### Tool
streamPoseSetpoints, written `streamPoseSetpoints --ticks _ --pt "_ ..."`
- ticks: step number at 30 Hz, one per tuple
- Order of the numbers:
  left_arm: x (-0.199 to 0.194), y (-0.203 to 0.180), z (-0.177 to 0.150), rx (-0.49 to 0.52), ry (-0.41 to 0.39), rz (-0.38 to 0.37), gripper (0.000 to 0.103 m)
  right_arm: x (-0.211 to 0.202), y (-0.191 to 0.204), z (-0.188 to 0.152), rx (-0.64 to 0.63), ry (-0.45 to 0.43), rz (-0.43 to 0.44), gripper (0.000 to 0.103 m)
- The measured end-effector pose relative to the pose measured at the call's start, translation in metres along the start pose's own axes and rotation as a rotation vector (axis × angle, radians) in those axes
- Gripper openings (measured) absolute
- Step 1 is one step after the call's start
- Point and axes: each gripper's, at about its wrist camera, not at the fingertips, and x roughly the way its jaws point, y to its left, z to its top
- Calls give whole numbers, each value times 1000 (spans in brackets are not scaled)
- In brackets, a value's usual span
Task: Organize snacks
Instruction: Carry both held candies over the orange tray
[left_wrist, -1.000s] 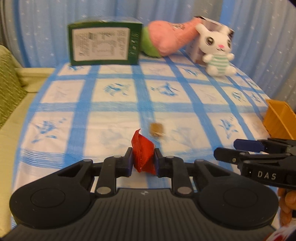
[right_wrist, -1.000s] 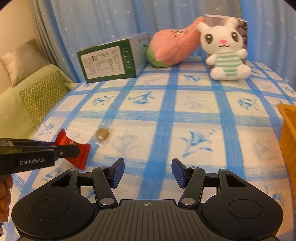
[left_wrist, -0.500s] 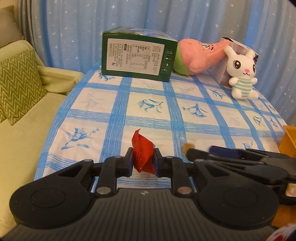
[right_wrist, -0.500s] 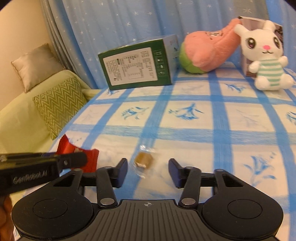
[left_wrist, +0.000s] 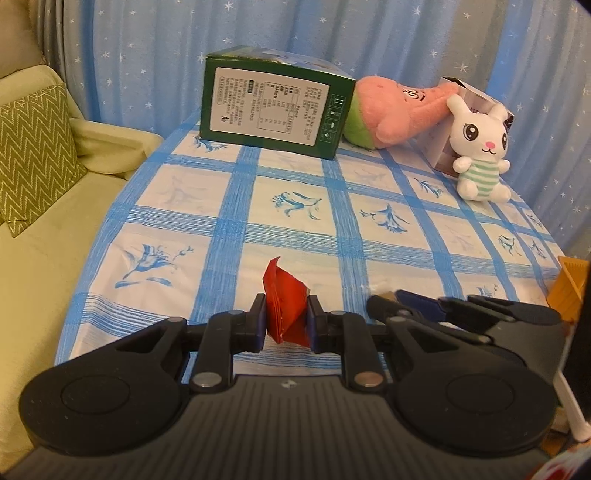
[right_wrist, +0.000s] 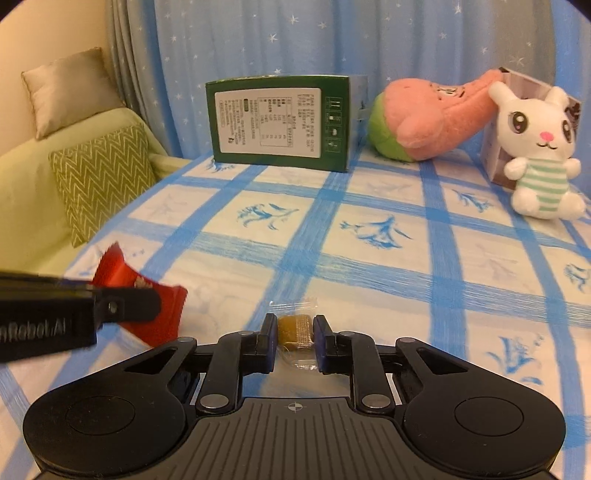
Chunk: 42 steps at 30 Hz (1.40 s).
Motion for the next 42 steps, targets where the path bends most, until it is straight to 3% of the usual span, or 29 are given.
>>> streamPoseSetpoints --ticks 9,13,26,42 --pt "-12 -26 -6 4 -6 -71 19 -51 -35 -25 93 10 -47 21" --pt "-23 -51 -14 58 -6 -107 19 -79 -51 -34 137 22 -63 21" --pt "-93 -116 -30 145 -65 -156 19 -180 -81 -62 195 0 -133 21" --pt "-178 -188 -102 169 -48 -151 19 -291 -97 -102 281 -43 -163 21"
